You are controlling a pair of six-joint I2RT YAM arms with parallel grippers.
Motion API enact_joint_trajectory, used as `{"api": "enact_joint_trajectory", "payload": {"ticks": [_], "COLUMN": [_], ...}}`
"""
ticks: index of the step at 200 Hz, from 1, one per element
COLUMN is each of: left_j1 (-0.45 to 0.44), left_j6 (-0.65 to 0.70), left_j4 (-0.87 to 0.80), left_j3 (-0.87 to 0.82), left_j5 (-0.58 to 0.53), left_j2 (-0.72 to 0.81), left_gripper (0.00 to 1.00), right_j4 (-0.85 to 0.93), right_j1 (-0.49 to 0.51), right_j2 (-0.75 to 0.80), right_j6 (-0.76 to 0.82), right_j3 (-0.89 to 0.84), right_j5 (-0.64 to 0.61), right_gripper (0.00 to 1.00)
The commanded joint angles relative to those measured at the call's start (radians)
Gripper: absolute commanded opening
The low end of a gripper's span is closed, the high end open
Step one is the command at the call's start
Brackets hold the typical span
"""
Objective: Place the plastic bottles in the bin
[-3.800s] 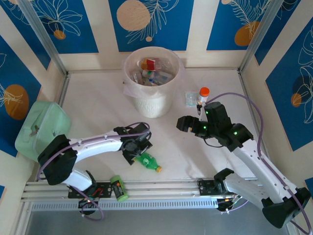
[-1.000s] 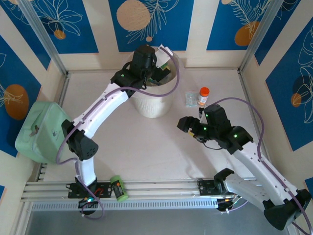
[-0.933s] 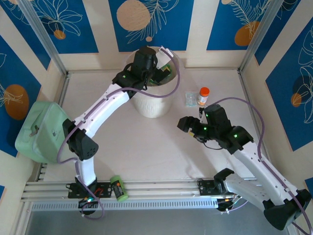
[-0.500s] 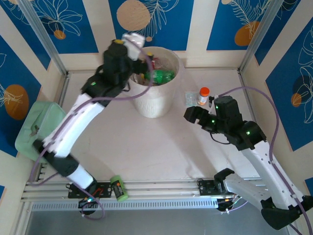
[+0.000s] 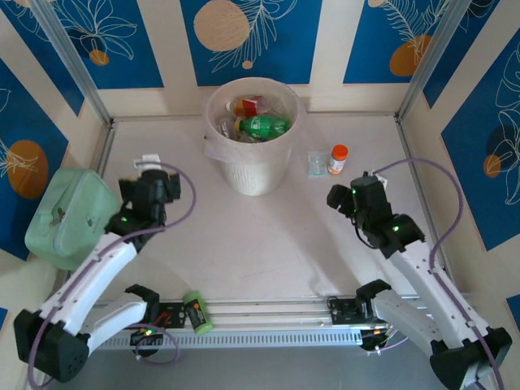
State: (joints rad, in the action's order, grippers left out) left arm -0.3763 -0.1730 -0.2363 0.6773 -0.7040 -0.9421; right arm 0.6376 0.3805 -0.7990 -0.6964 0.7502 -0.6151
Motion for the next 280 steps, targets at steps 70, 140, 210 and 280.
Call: {"api": "enact_joint_trajectory", "payload": {"ticks": [70, 140, 210, 280], "left_j1": [0.160, 0.192, 0.301, 0.291], "left_j6": [0.140, 0.209, 0.170, 0.185], "left_j4": [0.938, 1.210, 1.220, 1.230], "left_j3": [-0.345, -0.339, -0.328, -0.329], "left_j5": [0.003, 0.186, 0.485, 0.483], "left_j2": [-0.358, -0.551, -0.620, -0.623], "left_gripper": [1.00, 1.00, 1.00, 1.00], "right_j4": [-0.564, -1.257, -1.581, -1.475], "right_j1": [-0.303, -0.402, -0.372, -0.347], "right_j2": [-0.231, -0.517, -0.752, -0.720], "right_j6": [0.117, 0.388, 0.550, 0.557], "right_j3": [-0.338, -0.364, -0.375, -0.353], "right_j5": [-0.361, 0.125, 0.408, 0.340], "right_gripper": [0.99, 0.99, 0.99, 0.99]}}
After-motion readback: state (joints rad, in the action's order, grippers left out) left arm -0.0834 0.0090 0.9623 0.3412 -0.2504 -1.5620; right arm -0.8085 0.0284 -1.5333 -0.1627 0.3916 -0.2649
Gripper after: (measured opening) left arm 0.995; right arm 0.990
